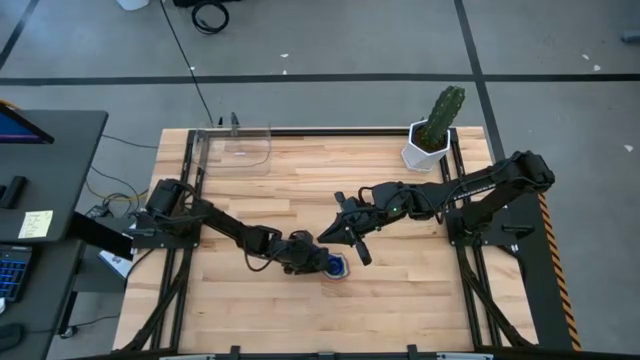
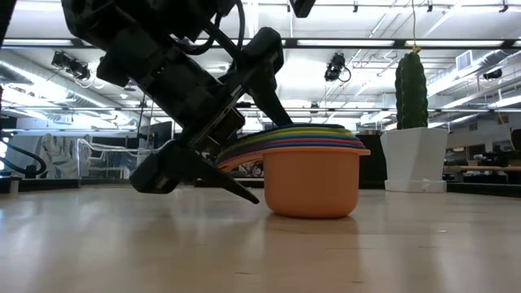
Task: Nest measuring cups in basket
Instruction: Put the stacked nesting measuring cups into the transparent bin
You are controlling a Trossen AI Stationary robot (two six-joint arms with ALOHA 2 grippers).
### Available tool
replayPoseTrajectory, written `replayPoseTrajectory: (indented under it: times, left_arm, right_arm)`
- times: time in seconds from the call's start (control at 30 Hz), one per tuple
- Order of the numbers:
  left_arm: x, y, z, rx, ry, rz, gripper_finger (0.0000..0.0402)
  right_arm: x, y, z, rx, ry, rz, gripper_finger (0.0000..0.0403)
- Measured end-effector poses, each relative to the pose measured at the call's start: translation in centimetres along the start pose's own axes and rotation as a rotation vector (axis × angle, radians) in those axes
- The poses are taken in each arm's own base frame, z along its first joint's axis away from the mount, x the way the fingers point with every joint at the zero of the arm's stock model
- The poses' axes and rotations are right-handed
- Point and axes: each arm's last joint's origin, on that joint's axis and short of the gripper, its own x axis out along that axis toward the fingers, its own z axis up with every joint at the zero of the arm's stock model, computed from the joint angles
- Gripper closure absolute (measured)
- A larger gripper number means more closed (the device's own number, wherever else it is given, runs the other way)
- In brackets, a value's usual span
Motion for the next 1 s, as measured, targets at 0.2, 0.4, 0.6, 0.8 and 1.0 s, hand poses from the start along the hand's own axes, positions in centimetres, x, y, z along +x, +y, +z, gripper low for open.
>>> replayPoseTrajectory:
  times: [0.2,0.4,0.6,0.8,1.0]
  left_arm:
    - [0.02,-0.04,0.35,-0.006,-0.001,0.001,0.0095]
    - [0.02,-0.03,0.34,-0.013,-0.001,0.002,0.0101]
    - [0.02,-0.08,0.37,-0.025,-0.001,-0.004,0.0127]
    - [0.01,-0.16,0.47,-0.026,-0.002,-0.009,0.0155]
    - [0.02,-0.17,0.58,-0.027,-0.005,-0.009,0.0174]
  right_arm:
    - [0.00,0.00,0.00,0.000,0.000,0.000,0.0380]
    - [0.00,0.00,0.00,0.000,0.000,0.000,0.0380]
    - [0.00,0.00,0.00,0.000,0.000,0.000,0.0380]
    - [0.00,0.01,0.00,0.000,-0.001,0.000,0.0380]
    - [0.00,0.01,0.01,0.000,-0.001,0.000,0.0380]
